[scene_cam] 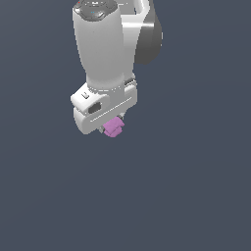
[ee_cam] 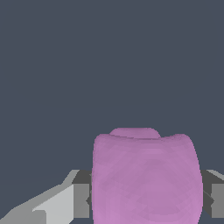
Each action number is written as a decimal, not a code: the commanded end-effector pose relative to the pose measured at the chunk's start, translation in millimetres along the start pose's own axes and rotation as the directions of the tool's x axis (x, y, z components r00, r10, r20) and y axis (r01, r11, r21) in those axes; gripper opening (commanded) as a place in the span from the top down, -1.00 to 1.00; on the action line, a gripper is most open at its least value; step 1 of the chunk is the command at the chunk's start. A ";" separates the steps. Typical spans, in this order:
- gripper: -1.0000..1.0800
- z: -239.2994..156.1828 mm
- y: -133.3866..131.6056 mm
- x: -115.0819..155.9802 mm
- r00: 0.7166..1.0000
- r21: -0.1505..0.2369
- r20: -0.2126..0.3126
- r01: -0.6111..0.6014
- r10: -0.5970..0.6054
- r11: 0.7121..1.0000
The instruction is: Pick up the object and move it to a goal position.
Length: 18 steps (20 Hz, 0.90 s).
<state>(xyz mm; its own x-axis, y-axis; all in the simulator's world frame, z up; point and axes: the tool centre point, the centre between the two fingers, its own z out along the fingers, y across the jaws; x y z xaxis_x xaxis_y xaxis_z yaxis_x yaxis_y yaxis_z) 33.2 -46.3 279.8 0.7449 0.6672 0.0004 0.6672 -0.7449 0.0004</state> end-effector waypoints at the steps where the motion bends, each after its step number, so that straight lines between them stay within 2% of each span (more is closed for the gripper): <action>1: 1.00 -26.9 4.7 -13.9 1.000 0.001 0.000 0.000 0.000 1.000; 10: 1.00 -106.6 22.1 -53.2 1.000 0.001 -0.001 0.001 -0.001 1.000; 18: 1.00 -137.1 30.4 -67.6 1.000 0.001 0.000 0.000 0.000 1.000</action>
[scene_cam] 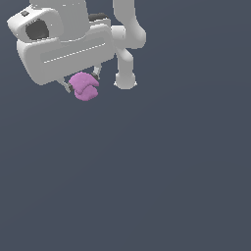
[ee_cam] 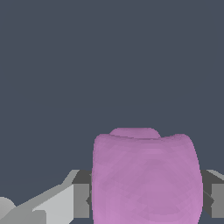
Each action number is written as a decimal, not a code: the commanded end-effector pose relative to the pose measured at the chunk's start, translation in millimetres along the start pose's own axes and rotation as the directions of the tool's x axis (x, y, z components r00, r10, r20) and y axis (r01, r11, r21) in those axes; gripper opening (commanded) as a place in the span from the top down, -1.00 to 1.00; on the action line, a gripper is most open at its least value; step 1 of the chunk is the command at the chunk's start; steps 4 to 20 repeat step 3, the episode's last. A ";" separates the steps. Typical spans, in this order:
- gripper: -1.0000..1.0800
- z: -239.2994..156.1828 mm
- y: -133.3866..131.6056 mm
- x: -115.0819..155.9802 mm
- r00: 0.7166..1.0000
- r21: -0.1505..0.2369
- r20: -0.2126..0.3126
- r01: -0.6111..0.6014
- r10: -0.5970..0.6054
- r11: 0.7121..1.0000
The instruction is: Pick up the object and move it to a goal position.
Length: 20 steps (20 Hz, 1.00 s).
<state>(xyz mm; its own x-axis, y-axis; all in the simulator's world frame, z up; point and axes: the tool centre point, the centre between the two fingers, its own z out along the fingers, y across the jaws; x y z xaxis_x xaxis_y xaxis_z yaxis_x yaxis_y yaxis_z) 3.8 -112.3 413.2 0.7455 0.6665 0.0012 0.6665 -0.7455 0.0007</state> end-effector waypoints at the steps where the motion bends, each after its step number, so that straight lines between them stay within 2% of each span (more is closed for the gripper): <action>1: 1.00 -4.9 1.2 -2.3 1.000 0.001 0.001 0.001 -0.001 1.000; 20: 1.00 -5.9 1.5 -2.7 1.000 0.001 0.001 0.001 -0.001 1.000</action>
